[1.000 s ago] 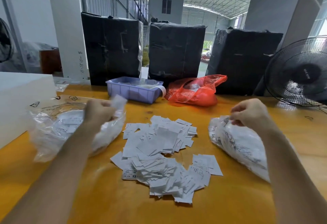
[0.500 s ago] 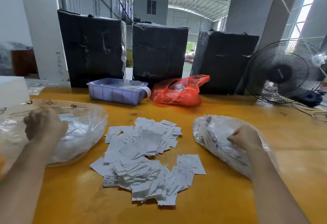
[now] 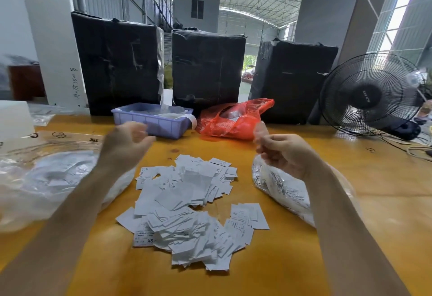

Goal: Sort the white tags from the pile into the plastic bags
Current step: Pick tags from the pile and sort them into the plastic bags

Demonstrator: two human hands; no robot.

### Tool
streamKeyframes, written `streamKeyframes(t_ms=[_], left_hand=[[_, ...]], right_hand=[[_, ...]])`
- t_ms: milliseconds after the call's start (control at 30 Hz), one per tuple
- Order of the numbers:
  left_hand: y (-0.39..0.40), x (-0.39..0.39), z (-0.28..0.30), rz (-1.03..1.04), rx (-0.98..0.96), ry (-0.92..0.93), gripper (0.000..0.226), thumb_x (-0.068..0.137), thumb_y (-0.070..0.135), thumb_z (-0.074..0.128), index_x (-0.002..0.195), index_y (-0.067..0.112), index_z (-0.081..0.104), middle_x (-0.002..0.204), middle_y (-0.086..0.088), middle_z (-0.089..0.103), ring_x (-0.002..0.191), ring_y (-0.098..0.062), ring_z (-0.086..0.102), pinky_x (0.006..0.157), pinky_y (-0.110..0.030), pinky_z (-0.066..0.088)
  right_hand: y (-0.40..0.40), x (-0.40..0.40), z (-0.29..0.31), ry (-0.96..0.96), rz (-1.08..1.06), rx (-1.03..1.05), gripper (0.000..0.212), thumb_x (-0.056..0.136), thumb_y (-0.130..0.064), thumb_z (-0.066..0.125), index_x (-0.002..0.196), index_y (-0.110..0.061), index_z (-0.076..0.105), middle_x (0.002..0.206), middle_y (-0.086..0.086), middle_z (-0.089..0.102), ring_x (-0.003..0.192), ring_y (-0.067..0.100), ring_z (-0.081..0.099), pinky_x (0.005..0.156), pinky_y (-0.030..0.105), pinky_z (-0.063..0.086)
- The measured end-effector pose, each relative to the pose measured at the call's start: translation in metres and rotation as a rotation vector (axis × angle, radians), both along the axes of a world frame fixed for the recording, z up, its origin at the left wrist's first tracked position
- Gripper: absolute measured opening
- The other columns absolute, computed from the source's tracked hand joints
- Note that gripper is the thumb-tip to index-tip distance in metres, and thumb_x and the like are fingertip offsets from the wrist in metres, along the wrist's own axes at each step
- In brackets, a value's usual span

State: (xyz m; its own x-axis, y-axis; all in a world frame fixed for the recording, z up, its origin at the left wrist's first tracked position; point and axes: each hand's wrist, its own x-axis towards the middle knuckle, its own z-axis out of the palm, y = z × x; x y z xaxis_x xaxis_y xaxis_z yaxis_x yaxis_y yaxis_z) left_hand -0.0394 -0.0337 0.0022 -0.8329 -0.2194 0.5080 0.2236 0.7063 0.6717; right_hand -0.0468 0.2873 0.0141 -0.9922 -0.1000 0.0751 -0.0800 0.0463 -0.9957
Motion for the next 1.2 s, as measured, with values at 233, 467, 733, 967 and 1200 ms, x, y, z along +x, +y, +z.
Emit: streamKeyframes(t_ms=[233, 467, 733, 967, 1200], left_hand=[[0.060, 0.017, -0.003, -0.731, 0.769, -0.376, 0.038, 0.078, 0.036, 0.058, 0.106, 0.011, 0.064, 0.093, -0.005, 0.074, 0.081, -0.019, 0.072, 0.070, -0.025, 0.058], [0.059, 0.014, -0.016, -0.671, 0.704, -0.386, 0.024, 0.081, 0.000, 0.067, 0.100, 0.015, 0.068, 0.089, -0.004, 0.075, 0.076, -0.011, 0.070, 0.067, -0.018, 0.056], [0.063, 0.008, -0.028, -0.419, 0.718, -0.265, 0.008, 0.077, 0.013, 0.075, 0.079, 0.007, 0.071, 0.060, 0.006, 0.071, 0.047, 0.000, 0.057, 0.051, -0.012, 0.047], [0.063, 0.004, -0.033, -0.358, 0.795, -0.236, 0.015, 0.077, 0.016, 0.075, 0.083, 0.004, 0.068, 0.064, 0.001, 0.072, 0.053, -0.006, 0.058, 0.055, -0.018, 0.046], [0.062, 0.009, -0.028, -0.571, 0.707, -0.430, 0.039, 0.067, 0.013, 0.078, 0.102, 0.010, 0.061, 0.087, -0.007, 0.071, 0.073, -0.013, 0.067, 0.062, -0.018, 0.055]], right_hand=[[-0.070, 0.003, -0.019, -0.200, 0.525, -0.095, 0.011, 0.077, -0.015, 0.064, 0.082, -0.006, 0.062, 0.058, 0.002, 0.058, 0.045, 0.007, 0.050, 0.046, 0.017, 0.046], [-0.079, 0.003, -0.030, -0.265, 0.612, -0.158, 0.016, 0.082, -0.023, 0.059, 0.083, -0.007, 0.061, 0.050, -0.003, 0.051, 0.040, 0.004, 0.041, 0.044, 0.017, 0.036], [-0.078, -0.003, -0.029, -0.237, 0.429, 0.048, 0.074, 0.067, -0.071, 0.051, 0.099, -0.007, 0.068, 0.092, 0.011, 0.073, 0.077, 0.020, 0.070, 0.065, 0.027, 0.055], [-0.081, 0.000, -0.028, -0.142, 0.297, 0.129, 0.014, 0.080, -0.025, 0.071, 0.087, -0.013, 0.074, 0.088, 0.002, 0.074, 0.077, 0.011, 0.069, 0.075, 0.027, 0.050], [-0.085, 0.002, -0.028, -0.021, 0.240, 0.218, 0.014, 0.079, -0.027, 0.072, 0.073, -0.015, 0.072, 0.069, 0.000, 0.071, 0.062, 0.009, 0.063, 0.071, 0.027, 0.045]])
